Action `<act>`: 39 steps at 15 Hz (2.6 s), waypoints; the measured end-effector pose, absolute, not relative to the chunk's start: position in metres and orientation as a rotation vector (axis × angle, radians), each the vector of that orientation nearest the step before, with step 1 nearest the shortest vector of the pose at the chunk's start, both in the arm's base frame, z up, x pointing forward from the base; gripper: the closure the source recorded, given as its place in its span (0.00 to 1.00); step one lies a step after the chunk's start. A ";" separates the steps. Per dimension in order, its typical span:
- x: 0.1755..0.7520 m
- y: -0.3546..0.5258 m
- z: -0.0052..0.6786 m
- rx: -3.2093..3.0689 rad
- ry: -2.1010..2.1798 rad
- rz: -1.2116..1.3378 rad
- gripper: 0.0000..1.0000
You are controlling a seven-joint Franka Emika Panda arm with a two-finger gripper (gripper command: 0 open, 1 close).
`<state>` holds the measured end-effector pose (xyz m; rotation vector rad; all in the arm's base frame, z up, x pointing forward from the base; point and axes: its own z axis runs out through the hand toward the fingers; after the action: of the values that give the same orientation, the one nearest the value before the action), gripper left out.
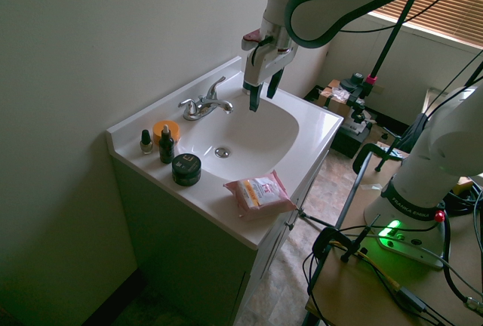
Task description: Sanitize yourself
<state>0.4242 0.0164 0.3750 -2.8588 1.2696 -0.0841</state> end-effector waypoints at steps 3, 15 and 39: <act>0.424 0.016 0.374 -2.848 1.282 -0.066 0.00; 0.550 -0.111 0.475 -2.638 1.535 -0.294 1.00; 0.552 -0.213 0.437 -2.528 1.782 -0.272 1.00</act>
<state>0.5515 -0.2127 0.4368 -2.5282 1.7818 -0.2715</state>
